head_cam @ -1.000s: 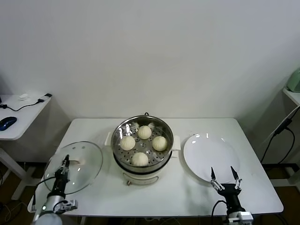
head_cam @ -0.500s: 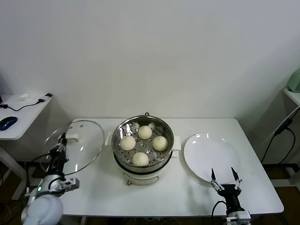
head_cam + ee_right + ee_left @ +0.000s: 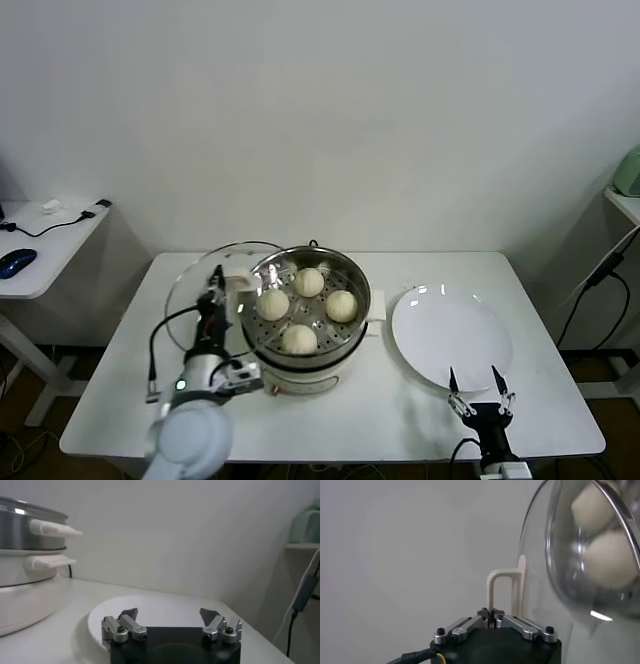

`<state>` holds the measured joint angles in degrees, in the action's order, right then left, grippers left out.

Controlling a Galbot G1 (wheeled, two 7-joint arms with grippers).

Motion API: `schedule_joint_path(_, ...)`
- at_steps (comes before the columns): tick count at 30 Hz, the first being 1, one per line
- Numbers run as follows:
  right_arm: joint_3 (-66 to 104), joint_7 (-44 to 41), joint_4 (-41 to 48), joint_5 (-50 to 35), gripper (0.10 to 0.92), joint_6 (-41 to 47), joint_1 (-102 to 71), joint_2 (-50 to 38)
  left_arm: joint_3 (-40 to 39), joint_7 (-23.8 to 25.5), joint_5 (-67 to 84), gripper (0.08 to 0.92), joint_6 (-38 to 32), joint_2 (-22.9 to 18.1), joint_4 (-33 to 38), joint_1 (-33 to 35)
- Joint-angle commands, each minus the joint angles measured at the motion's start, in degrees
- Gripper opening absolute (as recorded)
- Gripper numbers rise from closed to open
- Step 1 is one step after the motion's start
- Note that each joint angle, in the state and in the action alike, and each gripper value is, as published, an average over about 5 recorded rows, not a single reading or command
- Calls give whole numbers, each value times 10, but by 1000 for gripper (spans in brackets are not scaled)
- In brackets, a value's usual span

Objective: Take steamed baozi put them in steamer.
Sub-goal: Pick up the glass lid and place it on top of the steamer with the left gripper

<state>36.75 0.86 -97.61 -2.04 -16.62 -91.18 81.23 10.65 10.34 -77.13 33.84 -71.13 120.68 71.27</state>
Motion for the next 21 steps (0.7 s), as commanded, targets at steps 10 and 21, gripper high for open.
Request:
schedule_joint_path(10, 6, 15, 25, -26, 823, -44, -8, -7, -184, 53, -154, 134, 66, -140, -68, -81)
schedule_joint_path(21, 8, 26, 34, -25, 823, -55, -4, -6, -178, 38, -162, 134, 69, -162, -149, -102)
